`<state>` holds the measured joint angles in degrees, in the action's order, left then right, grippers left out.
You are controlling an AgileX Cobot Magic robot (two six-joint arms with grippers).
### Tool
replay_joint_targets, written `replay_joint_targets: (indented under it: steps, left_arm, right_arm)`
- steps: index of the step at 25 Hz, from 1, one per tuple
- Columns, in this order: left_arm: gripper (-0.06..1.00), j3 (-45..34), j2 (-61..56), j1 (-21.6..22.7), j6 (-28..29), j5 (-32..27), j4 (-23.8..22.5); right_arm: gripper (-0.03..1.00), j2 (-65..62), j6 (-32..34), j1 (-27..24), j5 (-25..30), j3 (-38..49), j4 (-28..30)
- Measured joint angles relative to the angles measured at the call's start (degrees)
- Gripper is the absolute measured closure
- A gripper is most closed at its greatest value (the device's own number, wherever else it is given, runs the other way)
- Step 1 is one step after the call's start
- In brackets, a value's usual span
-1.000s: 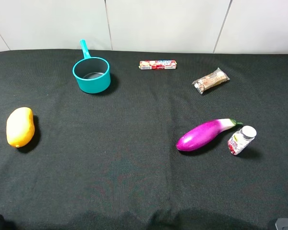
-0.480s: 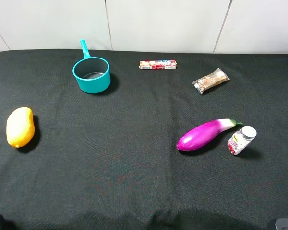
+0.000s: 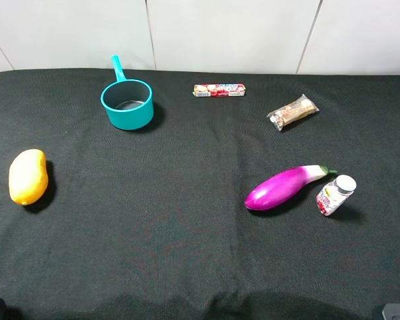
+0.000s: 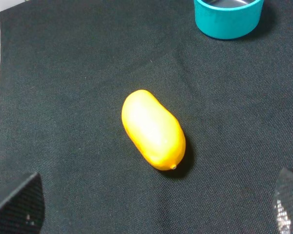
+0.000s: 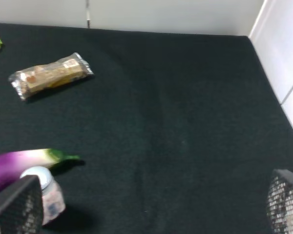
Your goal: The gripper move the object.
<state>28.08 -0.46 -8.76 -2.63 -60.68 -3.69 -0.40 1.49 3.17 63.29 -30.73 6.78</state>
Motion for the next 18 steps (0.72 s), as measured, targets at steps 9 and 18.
replay_joint_targets:
  steps: [9, 18]
  left_arm:
    - [-0.05, 0.0, 0.0, 0.0, 0.0, 0.0, 0.0]
    - [-0.05, 0.0, 0.0, 0.0, 0.0, 0.0, 0.0]
  right_arm:
    - [0.27, 0.0, 0.0, 0.0, 0.0, 0.0, -1.7]
    - [0.27, 0.0, 0.0, 0.0, -0.1, 0.0, -2.1]
